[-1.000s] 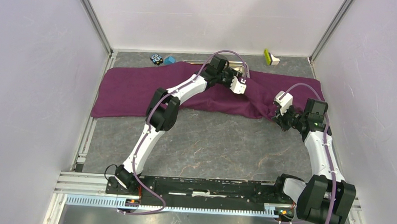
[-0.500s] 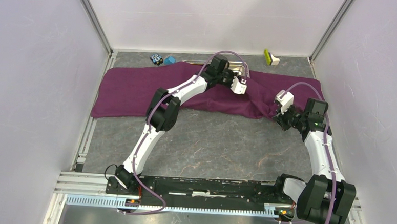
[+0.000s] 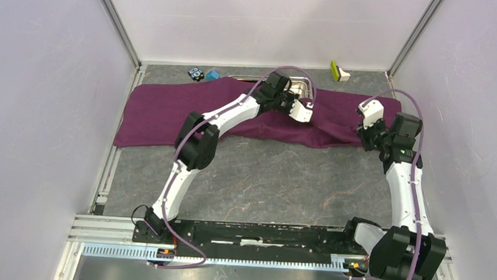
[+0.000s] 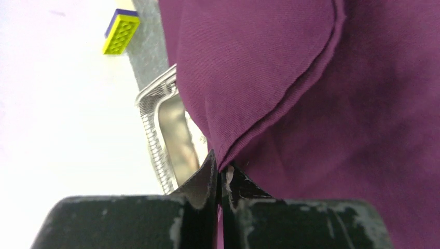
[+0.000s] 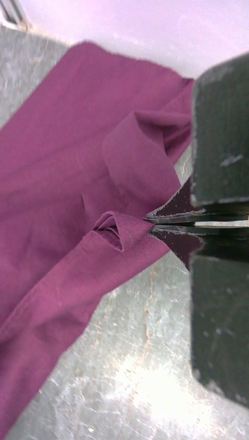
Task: Open and lay out the surgical kit
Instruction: Open the surgical kit at the center of the board.
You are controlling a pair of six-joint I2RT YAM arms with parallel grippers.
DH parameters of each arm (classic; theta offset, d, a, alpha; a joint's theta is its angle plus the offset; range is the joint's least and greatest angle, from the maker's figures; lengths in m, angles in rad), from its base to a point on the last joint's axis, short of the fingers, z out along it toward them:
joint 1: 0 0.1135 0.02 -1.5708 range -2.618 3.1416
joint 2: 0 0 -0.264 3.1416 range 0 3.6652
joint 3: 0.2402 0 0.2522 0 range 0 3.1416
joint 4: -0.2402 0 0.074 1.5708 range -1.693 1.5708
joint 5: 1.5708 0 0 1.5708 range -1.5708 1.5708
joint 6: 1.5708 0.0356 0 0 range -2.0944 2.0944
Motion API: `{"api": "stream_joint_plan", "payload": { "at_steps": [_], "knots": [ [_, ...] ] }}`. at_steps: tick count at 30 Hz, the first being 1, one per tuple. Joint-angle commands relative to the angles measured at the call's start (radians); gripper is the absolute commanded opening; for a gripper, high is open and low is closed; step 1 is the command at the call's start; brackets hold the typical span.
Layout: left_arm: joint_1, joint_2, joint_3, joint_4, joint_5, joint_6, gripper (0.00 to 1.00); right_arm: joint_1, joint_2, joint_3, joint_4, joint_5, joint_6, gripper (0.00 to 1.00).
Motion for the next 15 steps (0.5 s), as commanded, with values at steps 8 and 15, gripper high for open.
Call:
{"api": "stream_joint_plan", "payload": {
  "at_steps": [8, 15],
  "knots": [
    [-0.197, -0.457, -0.274, -0.253, -0.432, -0.135, 0.02, -0.014, -0.093, 0.106, -0.007, 0.178, 0.058, 0.0],
    [-0.382, -0.611, -0.446, -0.403, -0.57, -0.429, 0.02, -0.025, -0.154, 0.115, -0.101, 0.229, 0.034, 0.0]
  ]
}}
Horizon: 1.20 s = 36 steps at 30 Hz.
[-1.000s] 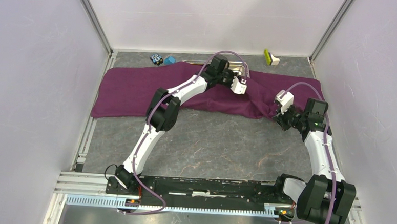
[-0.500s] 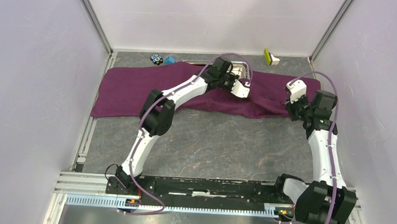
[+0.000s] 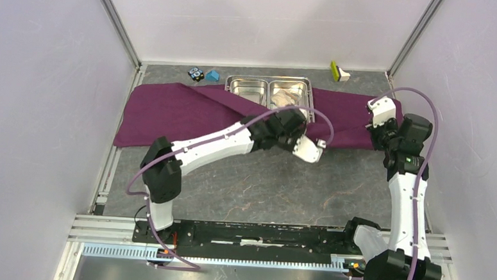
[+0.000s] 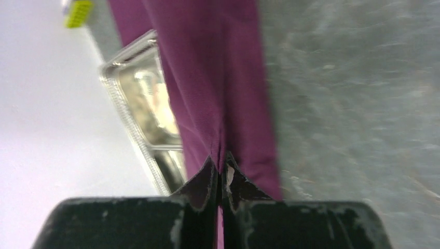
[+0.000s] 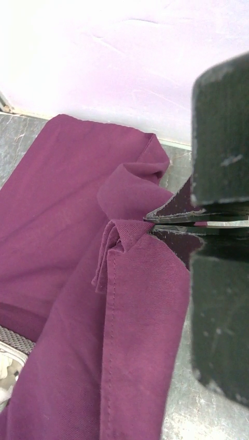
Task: Open and lay out the surgical kit
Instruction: Open the surgical kit at the center of the board.
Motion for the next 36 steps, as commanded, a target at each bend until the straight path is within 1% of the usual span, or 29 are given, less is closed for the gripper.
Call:
{"api": "stream_joint_plan", "payload": {
  "at_steps": [1, 5, 10, 16, 21, 23, 30, 36],
  "knots": [
    [-0.103, -0.085, -0.074, -0.178, -0.118, -0.273, 0.02, -0.008, -0.04, 0.052, -0.08, 0.058, -0.018, 0.0],
    [-0.22, -0.099, -0.128, -0.264, -0.136, -0.451, 0.02, -0.011, -0.067, 0.044, -0.164, 0.1, -0.053, 0.0],
    [-0.335, -0.045, -0.127, -0.34, -0.063, -0.639, 0.02, -0.013, -0.141, -0.011, -0.234, 0.178, -0.109, 0.0],
    [-0.429, 0.02, -0.107, -0.355, 0.057, -0.782, 0.02, -0.011, -0.261, -0.084, -0.28, 0.295, -0.159, 0.0],
    [-0.482, 0.056, -0.105, -0.373, 0.143, -0.887, 0.02, -0.013, -0.331, -0.128, -0.322, 0.347, -0.188, 0.0],
    [-0.496, 0.061, -0.109, -0.378, 0.137, -0.908, 0.02, -0.012, -0.347, -0.138, -0.346, 0.351, -0.197, 0.0],
    [-0.524, 0.013, -0.133, -0.404, 0.16, -0.914, 0.02, -0.011, -0.383, -0.131, -0.442, 0.384, -0.237, 0.0],
    [-0.606, 0.001, -0.125, -0.445, 0.159, -0.906, 0.04, -0.011, -0.414, -0.098, -0.516, 0.397, -0.259, 0.0]
  ]
}}
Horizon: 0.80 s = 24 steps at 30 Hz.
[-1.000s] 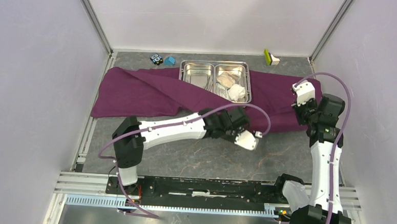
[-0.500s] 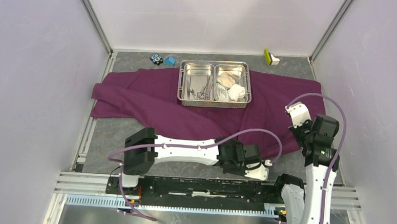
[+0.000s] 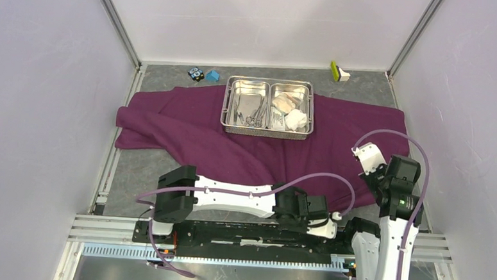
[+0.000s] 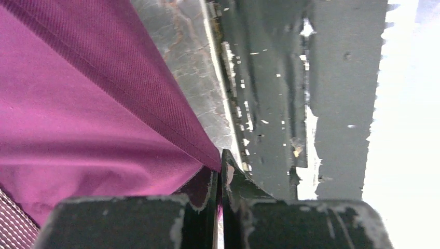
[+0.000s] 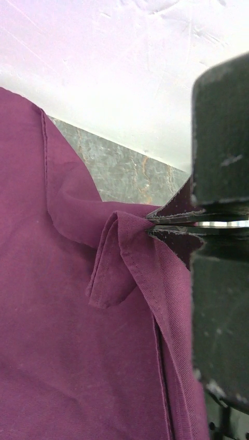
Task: Open and lay out the surgical kit
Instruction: Open the surgical kit at the center of the board.
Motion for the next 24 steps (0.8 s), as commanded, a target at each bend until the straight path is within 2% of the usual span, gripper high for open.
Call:
{"api": "stream_joint_plan", "payload": {
  "at_steps": [1, 4, 7, 9, 10, 11, 15, 18, 23, 24],
  "knots": [
    [-0.106, -0.047, 0.002, -0.188, 0.115, -0.057, 0.05, -0.009, -0.024, 0.056, 0.036, 0.123, -0.06, 0.0],
    [-0.117, -0.015, 0.034, -0.211, 0.124, -0.059, 0.09, -0.009, -0.031, 0.052, 0.013, 0.141, -0.067, 0.0],
    [-0.118, 0.01, 0.063, -0.229, 0.129, -0.062, 0.19, -0.009, -0.045, 0.038, 0.007, 0.165, -0.078, 0.0],
    [-0.117, 0.02, 0.072, -0.236, 0.118, -0.062, 0.27, -0.01, -0.055, 0.028, 0.004, 0.187, -0.084, 0.04],
    [-0.117, 0.022, 0.072, -0.239, 0.111, -0.063, 0.31, -0.009, -0.059, 0.025, 0.0, 0.193, -0.086, 0.07],
    [-0.117, 0.021, 0.07, -0.239, 0.1, -0.06, 0.4, -0.009, -0.063, 0.023, -0.004, 0.196, -0.087, 0.11],
    [-0.118, 0.004, 0.055, -0.257, 0.07, -0.047, 0.58, -0.009, -0.061, 0.04, -0.013, 0.198, -0.086, 0.32],
    [-0.117, -0.036, 0.045, -0.275, 0.043, -0.037, 0.72, -0.01, -0.035, 0.096, -0.029, 0.176, -0.079, 0.43],
    [-0.113, -0.113, 0.031, -0.316, -0.023, -0.01, 0.85, -0.009, 0.015, 0.223, -0.061, 0.059, -0.068, 0.61],
    [-0.107, -0.132, 0.024, -0.316, -0.035, -0.008, 0.86, -0.01, 0.03, 0.246, -0.064, 0.043, -0.066, 0.68]
  ]
}}
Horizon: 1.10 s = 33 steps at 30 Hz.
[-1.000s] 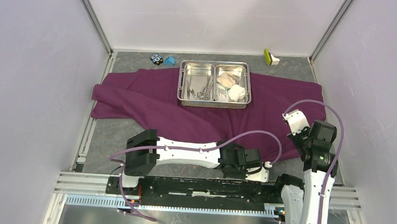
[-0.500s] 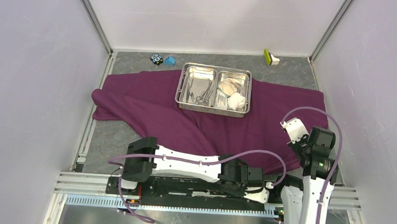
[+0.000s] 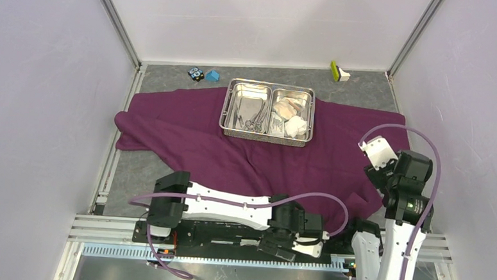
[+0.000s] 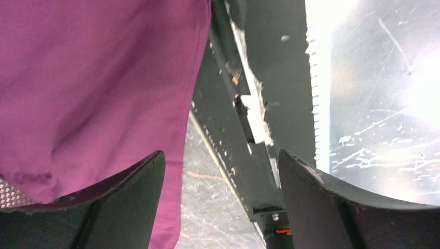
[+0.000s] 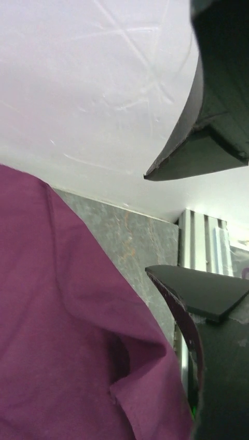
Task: Open and lay out the surgical kit
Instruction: Open the surgical kit at the center of the board.
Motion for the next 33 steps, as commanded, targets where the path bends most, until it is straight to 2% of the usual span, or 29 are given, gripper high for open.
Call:
{"api": "stream_joint_plan", "payload": {
  "at_steps": [1, 3, 5, 8, 12, 14, 17, 20, 23, 28, 33],
  "knots": [
    [0.014, -0.132, -0.014, -0.05, -0.067, 0.02, 0.88, -0.001, 0.051, 0.129, 0.003, -0.118, 0.007, 0.75],
    [0.053, -0.175, -0.025, -0.051, -0.067, 0.024, 0.9, -0.002, 0.09, 0.156, 0.008, -0.17, 0.009, 0.88],
    [0.111, -0.22, -0.033, -0.051, -0.058, 0.031, 0.92, -0.002, 0.143, 0.175, 0.034, -0.226, 0.025, 0.93],
    [0.235, -0.275, -0.035, -0.044, -0.051, 0.044, 0.94, -0.001, 0.223, 0.173, 0.118, -0.348, 0.056, 0.95],
    [0.479, -0.357, -0.046, 0.005, -0.031, 0.065, 0.98, 0.019, 0.367, 0.166, 0.29, -0.432, 0.129, 0.95],
    [0.619, -0.389, -0.053, 0.052, -0.029, 0.07, 1.0, 0.058, 0.423, 0.145, 0.415, -0.398, 0.18, 0.95],
    [0.82, -0.412, -0.061, 0.15, -0.008, 0.067, 1.0, 0.15, 0.514, 0.108, 0.616, -0.257, 0.256, 0.95],
    [1.02, -0.383, -0.052, 0.236, 0.041, 0.035, 1.0, 0.191, 0.636, 0.093, 0.778, -0.136, 0.33, 0.95],
    [1.195, -0.313, -0.028, 0.318, 0.093, -0.023, 1.0, 0.194, 0.793, 0.137, 0.861, -0.044, 0.389, 0.93],
    [1.399, -0.156, 0.033, 0.444, 0.152, -0.14, 1.0, 0.194, 1.016, 0.233, 0.937, 0.012, 0.445, 0.92],
    [1.507, 0.021, 0.13, 0.524, 0.169, -0.226, 1.0, 0.195, 1.198, 0.353, 0.954, 0.035, 0.476, 0.92]
  ]
}}
